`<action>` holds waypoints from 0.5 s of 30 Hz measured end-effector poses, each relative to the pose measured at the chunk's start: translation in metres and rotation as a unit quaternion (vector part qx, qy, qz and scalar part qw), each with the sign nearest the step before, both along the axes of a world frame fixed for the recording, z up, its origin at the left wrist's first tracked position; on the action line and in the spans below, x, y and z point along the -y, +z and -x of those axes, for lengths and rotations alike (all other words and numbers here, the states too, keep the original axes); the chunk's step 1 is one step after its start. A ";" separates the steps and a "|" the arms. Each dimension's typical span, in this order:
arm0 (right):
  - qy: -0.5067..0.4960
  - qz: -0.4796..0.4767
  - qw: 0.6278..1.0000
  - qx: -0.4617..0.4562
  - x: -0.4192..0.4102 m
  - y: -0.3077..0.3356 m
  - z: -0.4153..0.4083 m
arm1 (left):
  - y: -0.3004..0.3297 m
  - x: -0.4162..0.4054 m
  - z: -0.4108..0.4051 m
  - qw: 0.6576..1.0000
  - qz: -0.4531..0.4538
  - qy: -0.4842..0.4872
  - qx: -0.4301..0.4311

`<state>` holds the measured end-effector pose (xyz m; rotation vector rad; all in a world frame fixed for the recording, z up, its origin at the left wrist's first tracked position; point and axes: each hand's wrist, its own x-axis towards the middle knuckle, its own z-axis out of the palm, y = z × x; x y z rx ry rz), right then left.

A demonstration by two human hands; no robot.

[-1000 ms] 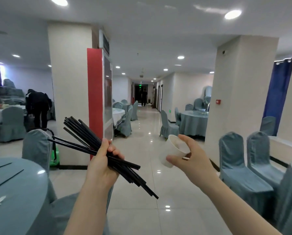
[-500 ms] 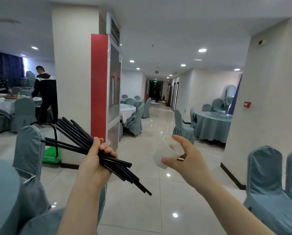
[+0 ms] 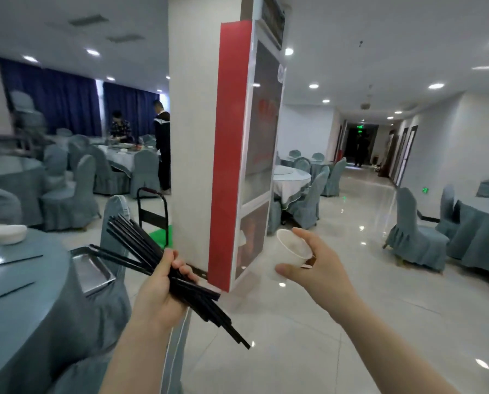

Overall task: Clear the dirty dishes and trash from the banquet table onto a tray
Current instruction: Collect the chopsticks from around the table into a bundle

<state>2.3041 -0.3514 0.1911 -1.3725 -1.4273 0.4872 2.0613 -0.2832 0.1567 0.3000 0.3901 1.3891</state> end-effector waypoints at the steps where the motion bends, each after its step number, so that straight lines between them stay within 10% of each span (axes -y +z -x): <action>1: 0.018 0.005 1.000 -0.006 -0.029 -0.003 -0.004 | -0.002 -0.017 -0.002 1.000 0.005 0.016 -0.004; 15: 0.215 0.010 0.974 0.078 -0.425 -0.027 0.008 | -0.026 -0.322 -0.008 0.979 0.038 0.199 -0.032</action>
